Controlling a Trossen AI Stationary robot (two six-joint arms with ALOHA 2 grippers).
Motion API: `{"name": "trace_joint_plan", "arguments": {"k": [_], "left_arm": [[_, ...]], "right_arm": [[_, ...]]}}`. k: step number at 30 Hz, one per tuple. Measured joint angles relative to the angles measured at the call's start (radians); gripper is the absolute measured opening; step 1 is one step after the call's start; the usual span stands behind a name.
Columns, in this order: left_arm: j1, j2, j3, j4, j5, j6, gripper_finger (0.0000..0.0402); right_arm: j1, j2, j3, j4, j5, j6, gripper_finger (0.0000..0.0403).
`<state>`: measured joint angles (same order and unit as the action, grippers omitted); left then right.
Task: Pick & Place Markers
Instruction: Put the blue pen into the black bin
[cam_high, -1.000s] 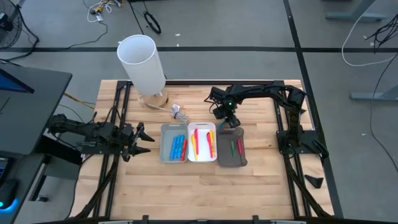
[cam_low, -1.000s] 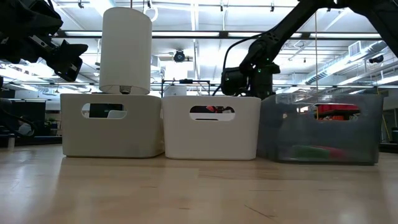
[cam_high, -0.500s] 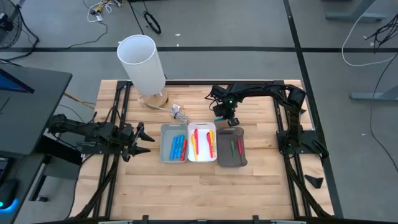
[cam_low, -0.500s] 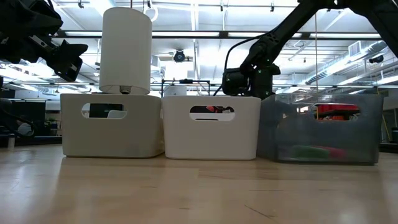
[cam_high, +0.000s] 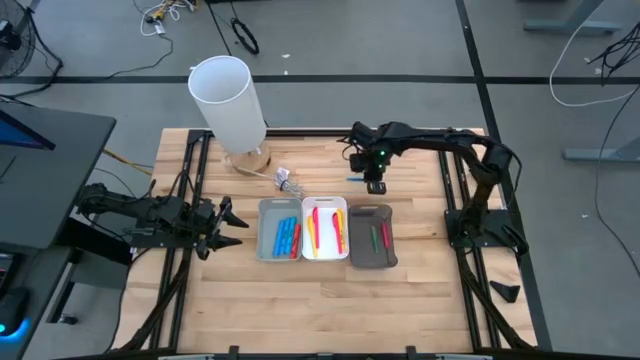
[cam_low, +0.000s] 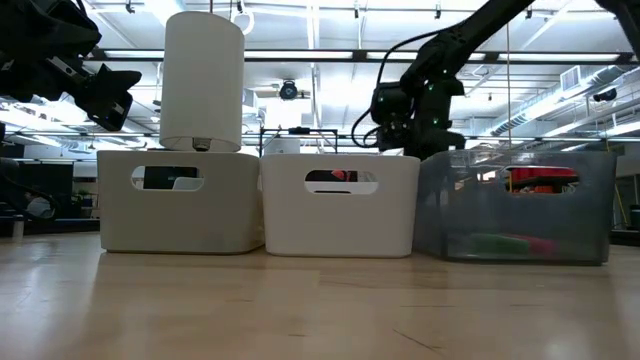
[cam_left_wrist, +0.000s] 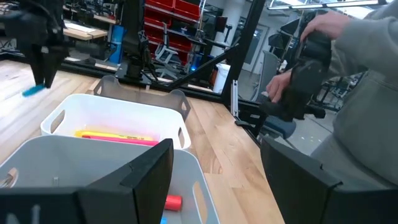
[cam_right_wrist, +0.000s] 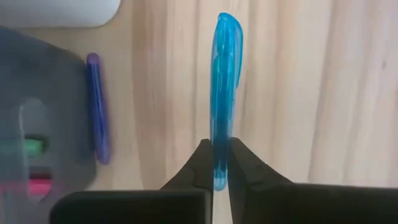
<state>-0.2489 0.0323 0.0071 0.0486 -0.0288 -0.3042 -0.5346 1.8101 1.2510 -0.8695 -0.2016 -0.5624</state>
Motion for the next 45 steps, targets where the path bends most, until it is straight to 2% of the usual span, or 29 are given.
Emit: {"name": "trace_joint_plan", "arguments": {"k": [6,16,25,34,40,45], "left_arm": [[0.0,0.0,0.0,0.0,0.0,0.0,0.0248],[0.0,0.0,0.0,0.0,0.0,0.0,0.0248],[0.0,0.0,0.0,0.0,0.0,0.0,0.0248],[0.0,0.0,0.0,0.0,0.0,0.0,0.0248],[0.0,0.0,0.0,0.0,0.0,0.0,0.0248],[0.0,0.0,0.0,0.0,0.0,0.0,0.0248]], "right_arm": [[-0.002,-0.077,0.001,-0.044,0.002,0.186,0.0013],[-0.002,-0.158,0.002,-0.114,0.001,0.829,0.0013],[0.018,-0.209,0.002,-0.107,0.003,1.3,0.0013],[0.106,-0.229,0.003,-0.089,0.011,1.55,0.0013],[0.232,-0.229,0.003,-0.076,0.013,1.67,0.0013],[0.336,-0.229,0.003,-0.06,0.062,1.759,0.0013]]}}
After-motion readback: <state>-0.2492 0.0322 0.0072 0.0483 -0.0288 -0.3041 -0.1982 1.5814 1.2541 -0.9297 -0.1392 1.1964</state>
